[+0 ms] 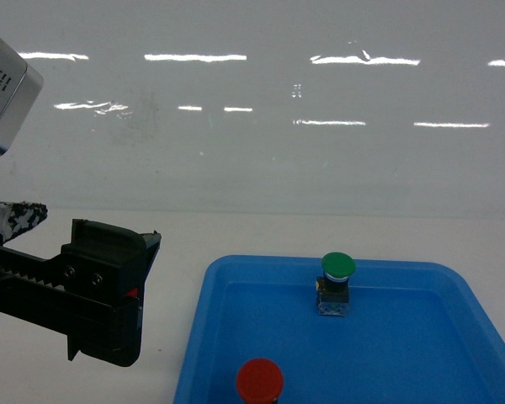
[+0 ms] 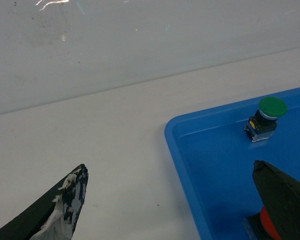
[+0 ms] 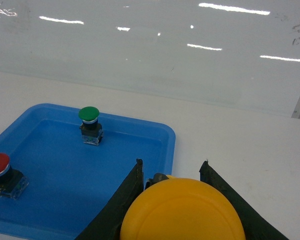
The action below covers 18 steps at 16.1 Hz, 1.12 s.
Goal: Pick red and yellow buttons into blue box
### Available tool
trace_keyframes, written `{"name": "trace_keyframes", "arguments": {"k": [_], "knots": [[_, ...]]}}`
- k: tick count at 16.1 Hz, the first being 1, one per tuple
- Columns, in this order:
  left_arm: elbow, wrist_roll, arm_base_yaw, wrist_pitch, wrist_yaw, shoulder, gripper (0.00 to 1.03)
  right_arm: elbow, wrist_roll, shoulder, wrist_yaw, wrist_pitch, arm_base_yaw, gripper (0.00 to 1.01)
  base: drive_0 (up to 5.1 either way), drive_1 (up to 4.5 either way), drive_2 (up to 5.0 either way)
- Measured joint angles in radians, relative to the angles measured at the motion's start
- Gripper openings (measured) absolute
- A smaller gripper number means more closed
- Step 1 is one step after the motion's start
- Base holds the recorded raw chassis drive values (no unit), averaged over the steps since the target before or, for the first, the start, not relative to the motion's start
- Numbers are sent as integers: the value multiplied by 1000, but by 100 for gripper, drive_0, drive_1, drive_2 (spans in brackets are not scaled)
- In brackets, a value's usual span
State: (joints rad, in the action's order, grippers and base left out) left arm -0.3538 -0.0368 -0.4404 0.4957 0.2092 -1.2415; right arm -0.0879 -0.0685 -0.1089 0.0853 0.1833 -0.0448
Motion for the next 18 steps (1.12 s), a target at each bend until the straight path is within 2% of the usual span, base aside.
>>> {"name": "trace_keyframes", "arguments": {"k": [3,6,10,16,18], "knots": [[-41,0,-34,-39,-4,-43,98,0,0,0,0,0,0,31,0,0,0],[-154,-1,-78,-74,-24,-175,98,0,0,0,0,0,0,31,0,0,0],[-238,-6,-127,-152,-50,-293,98,0,0,0,0,0,0,31,0,0,0],[-357,-119,-162,-280,-95,-426,98,0,0,0,0,0,0,31,0,0,0],[-362,-180,-189,-329,-113,-460,98,0,0,0,0,0,0,31,0,0,0]]}}
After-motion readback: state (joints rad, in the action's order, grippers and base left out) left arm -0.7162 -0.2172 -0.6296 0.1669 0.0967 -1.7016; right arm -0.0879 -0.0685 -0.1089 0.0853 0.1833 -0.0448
